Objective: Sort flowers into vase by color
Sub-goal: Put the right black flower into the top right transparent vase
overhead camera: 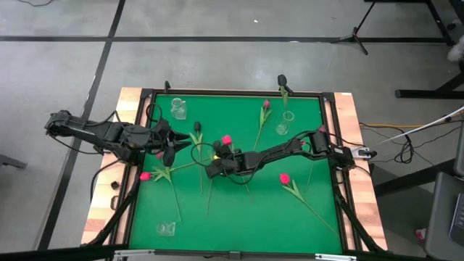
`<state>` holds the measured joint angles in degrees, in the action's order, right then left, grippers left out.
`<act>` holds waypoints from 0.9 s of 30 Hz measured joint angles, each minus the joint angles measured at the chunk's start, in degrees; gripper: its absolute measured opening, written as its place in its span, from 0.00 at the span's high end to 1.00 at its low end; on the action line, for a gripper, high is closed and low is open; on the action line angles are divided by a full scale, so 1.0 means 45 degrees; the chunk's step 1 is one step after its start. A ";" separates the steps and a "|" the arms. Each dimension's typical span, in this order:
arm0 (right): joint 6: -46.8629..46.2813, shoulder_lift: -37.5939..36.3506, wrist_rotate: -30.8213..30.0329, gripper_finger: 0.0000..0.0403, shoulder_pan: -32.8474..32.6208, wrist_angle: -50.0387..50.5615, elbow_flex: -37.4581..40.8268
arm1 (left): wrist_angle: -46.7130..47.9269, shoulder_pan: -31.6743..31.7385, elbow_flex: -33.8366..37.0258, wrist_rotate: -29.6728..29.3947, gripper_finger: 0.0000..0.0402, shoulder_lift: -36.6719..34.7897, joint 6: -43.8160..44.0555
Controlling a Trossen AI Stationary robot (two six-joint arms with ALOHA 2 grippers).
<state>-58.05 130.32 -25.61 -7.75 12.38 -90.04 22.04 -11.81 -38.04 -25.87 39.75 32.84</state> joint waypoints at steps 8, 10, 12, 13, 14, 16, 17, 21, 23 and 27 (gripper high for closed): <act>0.0388 0.0000 0.0070 0.93 -0.0015 0.0297 0.0005 | 0.0000 -0.0001 0.0000 0.0000 0.64 0.0005 0.0011; 0.0598 0.0000 0.0157 0.98 -0.0015 0.0267 0.0005 | 0.0000 0.0004 0.0000 0.0000 0.64 0.0004 0.0011; 0.0642 0.0000 0.0263 0.97 -0.0015 0.0267 0.0005 | 0.0000 0.0004 0.0000 0.0000 0.64 0.0005 0.0016; 0.0642 0.0000 0.0325 0.96 -0.0015 0.0267 0.0005 | 0.0000 0.0002 0.0000 0.0000 0.64 0.0002 0.0016; 0.0652 -0.0025 0.0384 0.96 -0.0015 0.0278 0.0005 | 0.0000 0.0004 0.0000 0.0000 0.64 0.0002 0.0020; 0.0819 -0.0140 0.0510 0.96 -0.0010 0.0369 0.0024 | 0.0002 0.0002 0.0000 0.0000 0.64 0.0005 0.0020; 0.0990 -0.0188 0.0536 0.97 -0.0015 0.0328 0.0028 | -0.0002 0.0003 0.0000 0.0000 0.64 0.0002 0.0020; 0.1381 -0.0744 0.0189 0.98 -0.0034 0.0425 0.0057 | 0.0001 -0.0001 0.0001 0.0000 0.64 0.0001 0.0020; 0.1592 -0.1085 -0.0138 0.98 -0.0034 0.0359 0.0042 | 0.0000 0.0004 0.0005 0.0000 0.64 0.0005 0.0025; 0.2329 -0.1771 -0.1057 0.99 -0.0034 0.0649 0.0044 | 0.0008 0.0001 0.0005 0.0004 0.64 0.0004 0.0030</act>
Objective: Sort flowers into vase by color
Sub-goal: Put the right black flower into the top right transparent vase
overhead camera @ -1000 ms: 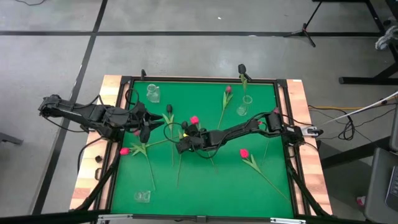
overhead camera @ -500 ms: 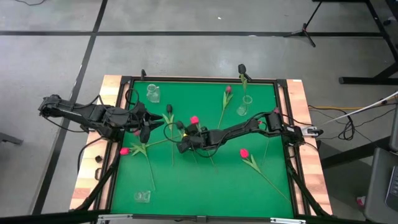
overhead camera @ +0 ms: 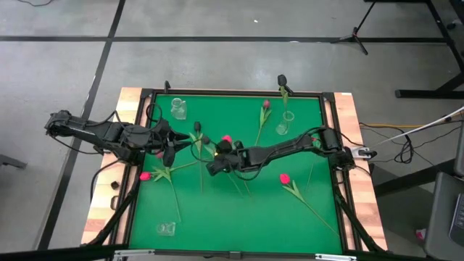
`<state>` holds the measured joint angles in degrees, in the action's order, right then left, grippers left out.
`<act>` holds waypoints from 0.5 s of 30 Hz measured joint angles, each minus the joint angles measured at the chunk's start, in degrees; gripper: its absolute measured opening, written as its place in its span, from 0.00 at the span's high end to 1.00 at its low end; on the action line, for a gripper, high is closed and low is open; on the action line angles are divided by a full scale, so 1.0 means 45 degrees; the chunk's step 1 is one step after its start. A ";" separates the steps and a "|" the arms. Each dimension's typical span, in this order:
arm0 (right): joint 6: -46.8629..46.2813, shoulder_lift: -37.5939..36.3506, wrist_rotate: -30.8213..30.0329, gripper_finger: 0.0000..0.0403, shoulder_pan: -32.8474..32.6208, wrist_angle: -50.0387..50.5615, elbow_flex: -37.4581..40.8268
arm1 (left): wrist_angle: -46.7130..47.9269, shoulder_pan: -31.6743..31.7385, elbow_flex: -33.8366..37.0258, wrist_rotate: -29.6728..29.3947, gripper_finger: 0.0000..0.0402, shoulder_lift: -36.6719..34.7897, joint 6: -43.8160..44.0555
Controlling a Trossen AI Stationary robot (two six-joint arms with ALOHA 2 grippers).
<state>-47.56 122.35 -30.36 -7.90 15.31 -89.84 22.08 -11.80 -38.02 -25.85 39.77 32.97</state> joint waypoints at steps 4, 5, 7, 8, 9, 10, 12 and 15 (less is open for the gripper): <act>0.0622 -0.0950 -0.1188 0.99 0.0000 0.0232 0.0000 | -0.0003 0.0001 0.0000 -0.0004 0.64 -0.0003 0.0006; 0.0856 -0.1171 -0.1422 0.99 0.0000 0.0291 -0.0005 | -0.0003 -0.0001 0.0000 0.0001 0.64 0.0001 0.0011; 0.1489 -0.1680 -0.1628 0.99 0.0000 0.0339 -0.0005 | -0.0008 0.0002 0.0000 -0.0004 0.64 -0.0004 0.0019; 0.1825 -0.1989 -0.1693 0.99 0.0000 0.0429 -0.0005 | -0.0003 -0.0002 0.0000 -0.0004 0.64 0.0001 0.0024; 0.2176 -0.2284 -0.1775 0.99 0.0000 0.0371 -0.0005 | -0.0008 0.0002 0.0000 -0.0004 0.64 0.0001 0.0020; 0.2566 -0.2607 -0.1917 0.99 0.0000 0.0380 -0.0010 | -0.0008 0.0002 0.0000 -0.0004 0.64 0.0001 0.0015; 0.3302 -0.3339 -0.2321 1.00 -0.0002 0.0545 -0.0010 | -0.0008 -0.0001 0.0000 -0.0004 0.64 0.0001 0.0005; 0.4056 -0.4498 -0.2908 0.99 -0.0005 0.0949 -0.0010 | -0.0008 -0.0001 0.0000 -0.0003 0.64 0.0001 0.0000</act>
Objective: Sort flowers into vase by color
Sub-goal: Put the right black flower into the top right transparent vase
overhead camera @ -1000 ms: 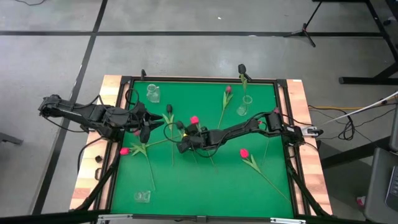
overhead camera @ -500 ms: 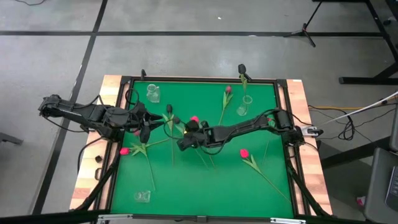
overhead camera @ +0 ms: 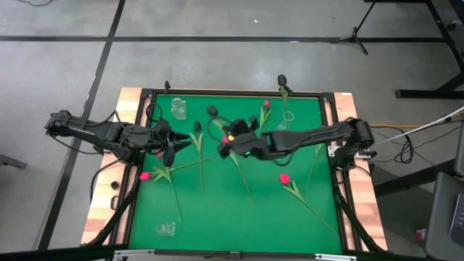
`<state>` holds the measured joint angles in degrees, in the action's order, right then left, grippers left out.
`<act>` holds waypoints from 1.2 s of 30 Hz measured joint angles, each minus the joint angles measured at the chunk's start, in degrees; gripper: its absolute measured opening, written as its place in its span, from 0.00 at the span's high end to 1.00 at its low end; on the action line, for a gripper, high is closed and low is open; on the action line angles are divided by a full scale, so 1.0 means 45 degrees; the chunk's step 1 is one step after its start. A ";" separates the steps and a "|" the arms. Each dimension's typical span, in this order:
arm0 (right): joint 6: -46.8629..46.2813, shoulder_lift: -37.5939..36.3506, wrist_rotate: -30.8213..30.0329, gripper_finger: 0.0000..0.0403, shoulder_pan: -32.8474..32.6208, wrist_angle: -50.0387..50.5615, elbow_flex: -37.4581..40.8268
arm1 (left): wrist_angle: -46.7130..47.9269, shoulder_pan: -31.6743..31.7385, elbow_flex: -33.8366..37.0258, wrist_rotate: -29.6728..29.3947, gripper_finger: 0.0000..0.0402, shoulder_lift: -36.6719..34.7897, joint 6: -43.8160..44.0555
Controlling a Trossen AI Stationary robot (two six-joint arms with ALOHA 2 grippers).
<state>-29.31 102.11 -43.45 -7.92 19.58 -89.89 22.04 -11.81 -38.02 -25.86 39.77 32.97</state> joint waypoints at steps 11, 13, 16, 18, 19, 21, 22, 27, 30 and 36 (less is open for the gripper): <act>0.2602 -0.5503 -0.3504 0.99 -0.0961 0.0312 0.1713 | 0.0000 0.0001 0.0005 0.0001 0.64 -0.0005 -0.0036; 0.2692 -0.6633 -0.4334 1.00 -0.1350 -0.0043 0.2534 | 0.0005 0.0000 0.0005 0.0000 0.64 0.0000 -0.0102; 0.3563 -0.8060 -0.5452 1.00 -0.1996 -0.1349 0.3995 | 0.0000 -0.0001 0.0005 -0.0003 0.64 -0.0002 -0.0115; 0.4500 -0.8875 -0.5784 1.00 -0.2332 -0.2812 0.5148 | 0.0000 -0.0001 0.0005 -0.0090 0.64 0.0000 -0.0117; 0.5033 -0.9242 -0.5783 1.00 -0.2445 -0.3831 0.5740 | 0.0000 -0.0001 0.0005 -0.0134 0.64 -0.0005 -0.0117; 0.6327 -0.9913 -0.5760 1.00 -0.2530 -0.6070 0.7033 | -0.0008 0.0000 0.0005 -0.0141 0.64 0.0000 -0.0117; 0.7108 -1.0189 -0.5575 1.00 -0.2505 -0.7326 0.7710 | -0.0033 -0.0001 0.0005 -0.0142 0.64 0.0000 -0.0108; 1.1815 -1.1148 -0.3191 1.00 -0.2408 -1.5321 1.1139 | -0.0063 -0.0001 0.0005 -0.0152 0.64 -0.0005 0.0007; 1.4719 -1.1186 -0.2241 1.00 -0.2226 -1.9973 1.2827 | -0.0063 -0.0001 0.0005 -0.0152 0.64 -0.0001 0.0219; 1.7927 -1.1249 -0.0440 1.00 -0.2189 -2.4344 1.4902 | -0.0054 -0.0001 0.0005 -0.0152 0.64 0.0000 0.0228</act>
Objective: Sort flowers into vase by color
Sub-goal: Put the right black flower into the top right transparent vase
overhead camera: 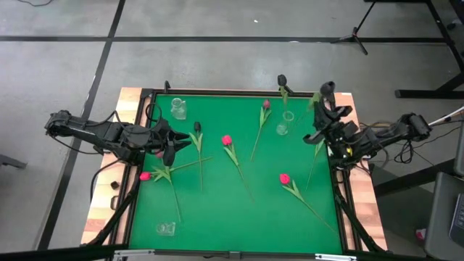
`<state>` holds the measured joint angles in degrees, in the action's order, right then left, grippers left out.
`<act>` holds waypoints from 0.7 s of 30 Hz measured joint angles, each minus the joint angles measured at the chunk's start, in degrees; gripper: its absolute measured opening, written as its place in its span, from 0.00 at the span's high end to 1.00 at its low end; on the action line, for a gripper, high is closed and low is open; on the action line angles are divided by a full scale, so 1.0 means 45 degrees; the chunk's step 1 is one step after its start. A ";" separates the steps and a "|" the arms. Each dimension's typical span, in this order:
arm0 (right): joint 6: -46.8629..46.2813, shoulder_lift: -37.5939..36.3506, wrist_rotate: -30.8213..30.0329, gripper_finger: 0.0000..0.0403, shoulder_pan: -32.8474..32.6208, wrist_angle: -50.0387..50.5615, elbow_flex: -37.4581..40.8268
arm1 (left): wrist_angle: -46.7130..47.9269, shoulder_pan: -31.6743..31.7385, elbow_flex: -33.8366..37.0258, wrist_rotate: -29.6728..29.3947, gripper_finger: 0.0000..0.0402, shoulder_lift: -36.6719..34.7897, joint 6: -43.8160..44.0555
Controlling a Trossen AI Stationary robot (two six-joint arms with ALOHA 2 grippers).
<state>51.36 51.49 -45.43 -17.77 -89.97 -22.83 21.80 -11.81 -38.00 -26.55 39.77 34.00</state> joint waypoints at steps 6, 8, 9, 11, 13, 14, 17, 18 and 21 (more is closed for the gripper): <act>-0.0065 -0.0370 0.1528 1.00 0.1558 -0.0051 0.0470 | 0.0003 0.0005 0.0000 -0.0301 0.64 0.0000 -0.0005; -0.0140 -0.0340 0.1856 1.00 0.2376 0.0007 0.0466 | 0.0002 0.0003 0.0000 -0.0439 0.64 -0.0001 -0.0007; -0.0435 -0.0322 0.1978 1.00 0.2793 0.0098 0.0466 | -0.0001 0.0003 0.0000 -0.0498 0.64 0.0000 -0.0007; -0.1359 -0.0334 0.2070 1.00 0.3674 0.0240 0.0486 | 0.0000 0.0004 0.0000 -0.0554 0.64 -0.0005 -0.0009; -0.2389 -0.0338 0.2494 1.00 0.4512 0.0659 0.0750 | 0.0005 0.0005 0.0000 -0.0558 0.64 -0.0005 -0.0005; -0.2952 -0.0334 0.2741 1.00 0.4926 0.0773 0.0922 | 0.0001 0.0000 0.0000 -0.0558 0.64 0.0000 -0.0005; -0.4449 -0.0275 0.3184 1.00 0.6025 0.0851 0.1541 | 0.0001 0.0000 0.0000 -0.0562 0.64 0.0000 -0.0010; -0.4826 -0.0242 0.3442 1.00 0.6355 0.0742 0.1734 | 0.0001 0.0004 0.0000 -0.0562 0.64 -0.0001 -0.0010; -0.5860 -0.0215 0.3884 1.00 0.7130 0.0681 0.2164 | 0.0004 0.0002 0.0000 -0.0568 0.64 -0.0001 -0.0010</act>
<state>24.99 50.52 -27.95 14.31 -86.91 -13.09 21.82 -11.81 -38.00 -29.10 39.76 33.95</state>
